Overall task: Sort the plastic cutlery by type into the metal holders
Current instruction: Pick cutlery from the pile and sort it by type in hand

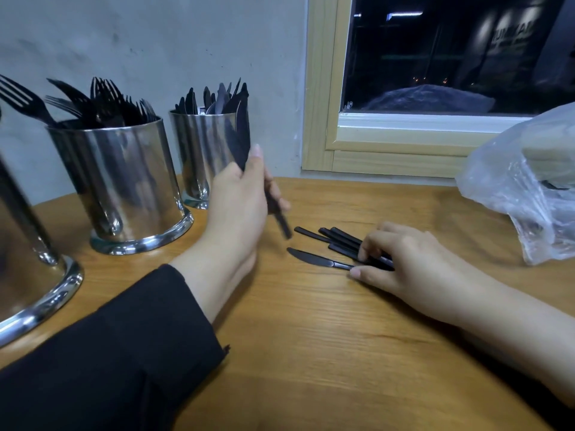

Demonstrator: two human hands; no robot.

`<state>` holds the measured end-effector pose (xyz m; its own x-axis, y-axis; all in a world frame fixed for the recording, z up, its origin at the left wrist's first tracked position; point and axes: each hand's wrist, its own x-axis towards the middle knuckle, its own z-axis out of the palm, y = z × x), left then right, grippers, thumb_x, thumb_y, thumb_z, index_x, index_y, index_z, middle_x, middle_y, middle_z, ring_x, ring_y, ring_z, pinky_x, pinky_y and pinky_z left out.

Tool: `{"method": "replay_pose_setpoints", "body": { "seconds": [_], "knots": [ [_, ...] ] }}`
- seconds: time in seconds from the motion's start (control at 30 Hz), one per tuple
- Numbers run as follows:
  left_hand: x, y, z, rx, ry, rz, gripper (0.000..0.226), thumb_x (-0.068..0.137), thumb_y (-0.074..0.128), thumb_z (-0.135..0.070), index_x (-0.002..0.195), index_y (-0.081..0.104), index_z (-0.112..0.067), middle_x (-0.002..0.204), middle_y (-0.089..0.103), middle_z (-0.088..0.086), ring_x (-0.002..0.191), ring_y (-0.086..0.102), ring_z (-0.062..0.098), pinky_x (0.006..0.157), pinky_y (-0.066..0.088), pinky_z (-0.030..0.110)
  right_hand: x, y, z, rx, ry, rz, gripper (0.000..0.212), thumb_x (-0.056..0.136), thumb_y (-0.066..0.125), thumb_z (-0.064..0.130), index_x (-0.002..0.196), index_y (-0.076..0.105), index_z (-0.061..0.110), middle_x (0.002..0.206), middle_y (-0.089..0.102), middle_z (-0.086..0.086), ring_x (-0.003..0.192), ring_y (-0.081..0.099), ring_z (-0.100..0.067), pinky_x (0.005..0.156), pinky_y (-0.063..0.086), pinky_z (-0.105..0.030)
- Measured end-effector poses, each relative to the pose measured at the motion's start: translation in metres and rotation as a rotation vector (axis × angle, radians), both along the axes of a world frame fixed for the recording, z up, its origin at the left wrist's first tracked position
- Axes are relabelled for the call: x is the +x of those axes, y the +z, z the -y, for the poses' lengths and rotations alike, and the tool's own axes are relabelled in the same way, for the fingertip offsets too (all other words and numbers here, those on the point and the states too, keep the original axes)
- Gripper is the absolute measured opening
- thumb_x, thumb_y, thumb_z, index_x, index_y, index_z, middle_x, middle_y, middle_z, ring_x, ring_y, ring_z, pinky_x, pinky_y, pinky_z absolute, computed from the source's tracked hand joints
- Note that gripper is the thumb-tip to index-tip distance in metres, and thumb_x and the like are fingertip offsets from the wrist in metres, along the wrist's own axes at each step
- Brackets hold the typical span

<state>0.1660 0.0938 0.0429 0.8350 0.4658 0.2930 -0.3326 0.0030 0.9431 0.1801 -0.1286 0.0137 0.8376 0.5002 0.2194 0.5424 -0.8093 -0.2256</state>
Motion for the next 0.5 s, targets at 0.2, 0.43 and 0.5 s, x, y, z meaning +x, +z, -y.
{"method": "replay_pose_setpoints", "body": {
  "seconds": [0.2, 0.43, 0.5],
  "knots": [
    [0.003, -0.009, 0.002, -0.05, -0.059, -0.085, 0.034, 0.104, 0.055, -0.041, 0.078, 0.053, -0.018, 0.055, 0.04, -0.009, 0.042, 0.03, 0.007, 0.039, 0.026, 0.021, -0.003, 0.002, -0.004, 0.019, -0.021, -0.091, 0.022, 0.09, 0.063, 0.053, 0.081, 0.06, 0.033, 0.093, 0.055, 0.016, 0.09, 0.052, -0.003, 0.088, 0.044, -0.032],
    [-0.008, -0.008, 0.017, -0.059, -0.221, -0.16, 0.048, 0.102, 0.059, -0.039, 0.061, 0.05, -0.015, 0.05, 0.033, -0.002, 0.04, 0.025, 0.012, 0.039, 0.02, 0.021, -0.003, -0.002, -0.01, -0.091, -0.018, 0.182, 0.026, 0.091, 0.052, 0.044, 0.078, 0.063, 0.024, 0.08, 0.054, 0.01, 0.077, 0.053, -0.013, 0.069, 0.037, -0.025],
    [-0.012, -0.009, 0.024, -0.012, -0.264, -0.224, 0.048, 0.101, 0.059, -0.043, 0.066, 0.058, -0.01, 0.049, 0.033, -0.001, 0.041, 0.025, 0.012, 0.039, 0.019, 0.02, -0.001, -0.002, -0.009, 0.107, -0.038, 0.195, 0.022, 0.092, 0.054, 0.04, 0.076, 0.06, 0.025, 0.074, 0.052, 0.011, 0.069, 0.049, -0.007, 0.062, 0.031, -0.019]
  ]
}}
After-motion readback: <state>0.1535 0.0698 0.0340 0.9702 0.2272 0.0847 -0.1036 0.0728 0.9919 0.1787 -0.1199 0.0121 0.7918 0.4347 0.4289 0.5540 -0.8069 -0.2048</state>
